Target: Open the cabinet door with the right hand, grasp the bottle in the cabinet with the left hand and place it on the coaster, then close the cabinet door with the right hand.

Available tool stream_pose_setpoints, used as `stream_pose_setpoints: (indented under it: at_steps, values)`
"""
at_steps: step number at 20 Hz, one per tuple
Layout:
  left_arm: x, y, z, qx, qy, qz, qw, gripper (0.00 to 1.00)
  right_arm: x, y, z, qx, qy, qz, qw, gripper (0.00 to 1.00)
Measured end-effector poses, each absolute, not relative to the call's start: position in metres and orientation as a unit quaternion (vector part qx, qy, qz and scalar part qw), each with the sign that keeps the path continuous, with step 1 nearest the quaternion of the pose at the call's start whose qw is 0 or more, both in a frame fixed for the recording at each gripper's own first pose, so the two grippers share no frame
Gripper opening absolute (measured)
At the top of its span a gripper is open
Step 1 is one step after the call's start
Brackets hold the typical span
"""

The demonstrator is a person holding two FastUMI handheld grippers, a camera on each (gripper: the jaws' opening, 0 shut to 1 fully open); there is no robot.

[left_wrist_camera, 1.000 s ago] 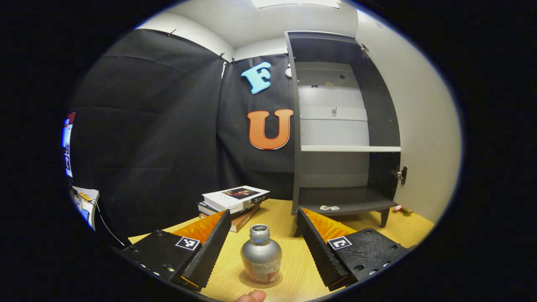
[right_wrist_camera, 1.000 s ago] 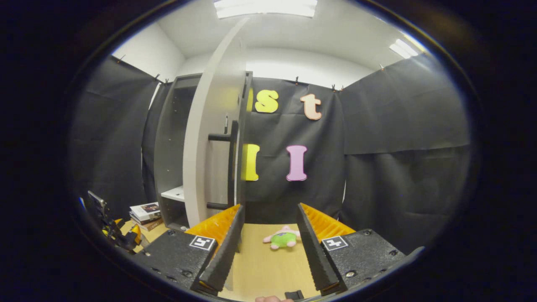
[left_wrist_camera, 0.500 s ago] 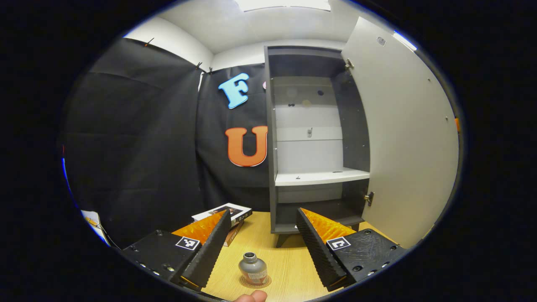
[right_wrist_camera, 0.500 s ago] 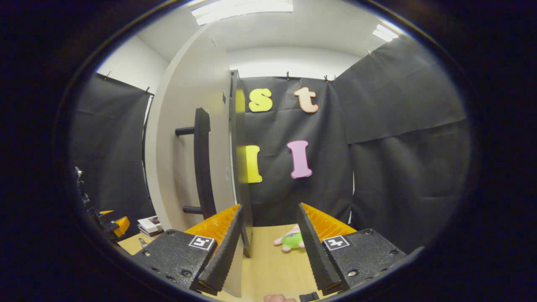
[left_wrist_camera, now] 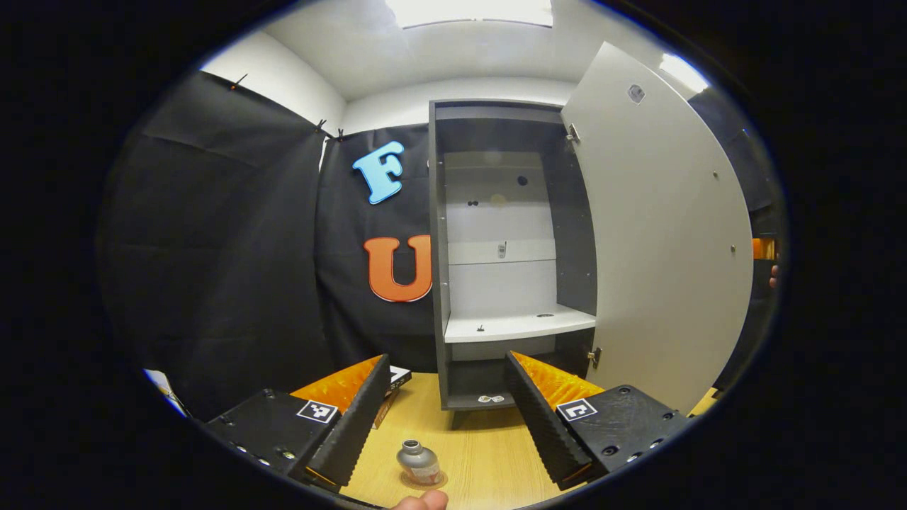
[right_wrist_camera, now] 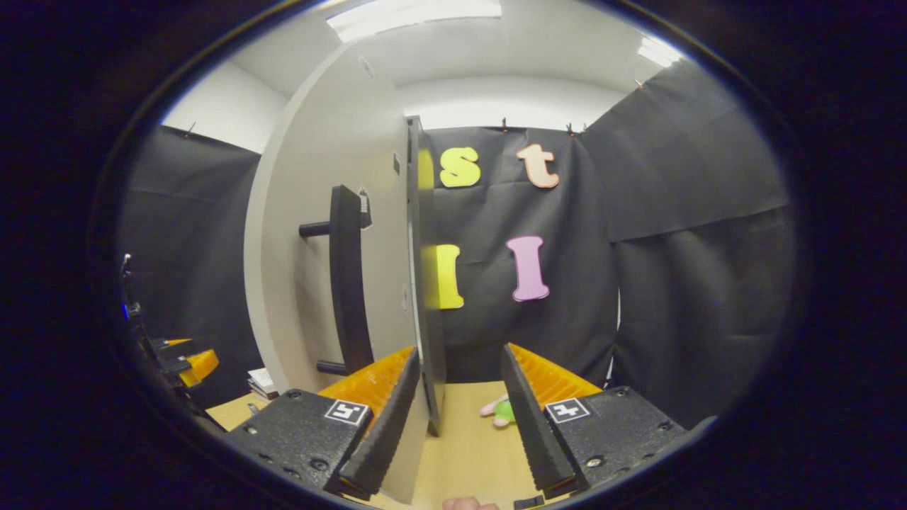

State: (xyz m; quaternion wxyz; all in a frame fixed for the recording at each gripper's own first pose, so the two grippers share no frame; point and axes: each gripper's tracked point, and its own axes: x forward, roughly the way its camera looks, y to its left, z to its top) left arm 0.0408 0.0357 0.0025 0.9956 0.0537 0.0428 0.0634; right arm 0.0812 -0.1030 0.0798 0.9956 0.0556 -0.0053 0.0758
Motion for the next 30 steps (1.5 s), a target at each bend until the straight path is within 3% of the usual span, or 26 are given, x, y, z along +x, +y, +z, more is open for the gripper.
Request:
stream_pose_setpoints:
  at_steps: [7,18,30]
  values:
    - [0.038,0.031,-0.003,0.068,0.052,0.046,0.995,0.96,0.069,-0.029,0.079,0.050,0.004,0.151,0.987,0.74]
    - [0.026,0.041,-0.013,0.054,0.054,0.050,0.996,0.96,0.105,0.089,0.079,0.041,0.018,0.246,0.968,0.77]
    - [0.025,0.082,-0.019,0.046,0.046,0.100,0.993,0.96,0.160,0.202,0.080,0.010,-0.003,0.290,0.957,0.78]
